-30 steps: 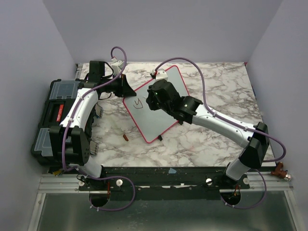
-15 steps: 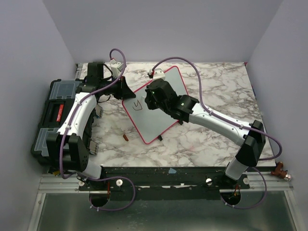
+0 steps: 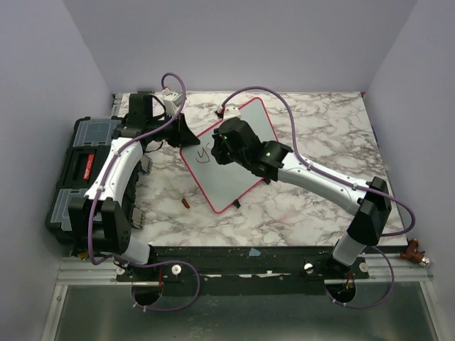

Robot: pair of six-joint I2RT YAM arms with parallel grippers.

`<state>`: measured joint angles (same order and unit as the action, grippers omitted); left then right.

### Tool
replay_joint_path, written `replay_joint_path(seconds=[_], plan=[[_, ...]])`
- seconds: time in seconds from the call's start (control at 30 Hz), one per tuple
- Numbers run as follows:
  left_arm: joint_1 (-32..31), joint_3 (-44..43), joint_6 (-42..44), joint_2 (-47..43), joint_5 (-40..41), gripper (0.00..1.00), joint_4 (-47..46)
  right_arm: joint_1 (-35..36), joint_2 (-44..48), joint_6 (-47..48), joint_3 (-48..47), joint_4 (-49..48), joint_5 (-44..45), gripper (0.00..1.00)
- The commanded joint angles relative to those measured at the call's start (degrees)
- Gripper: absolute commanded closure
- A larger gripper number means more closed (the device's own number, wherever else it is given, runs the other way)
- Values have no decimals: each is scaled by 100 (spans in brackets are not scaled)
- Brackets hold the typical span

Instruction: Write a sentence on the whiteboard

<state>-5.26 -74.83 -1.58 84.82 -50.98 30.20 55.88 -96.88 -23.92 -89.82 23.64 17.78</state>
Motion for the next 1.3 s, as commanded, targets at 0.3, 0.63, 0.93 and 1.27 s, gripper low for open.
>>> replay_joint_path(seconds=[0.3,0.63,0.93,1.27], plan=[[-19,43,186,-183,117,100,-146,14,99,-80,549,119,70,99],[-21,87,189,-211,131,100,-163,16,49,-79,259,338,699,100],[-20,100,185,-238,160,100,-172,11,-149,29,-166,326,785,99],[-29,117,186,-253,163,100,-181,18,-359,109,-557,337,643,99]])
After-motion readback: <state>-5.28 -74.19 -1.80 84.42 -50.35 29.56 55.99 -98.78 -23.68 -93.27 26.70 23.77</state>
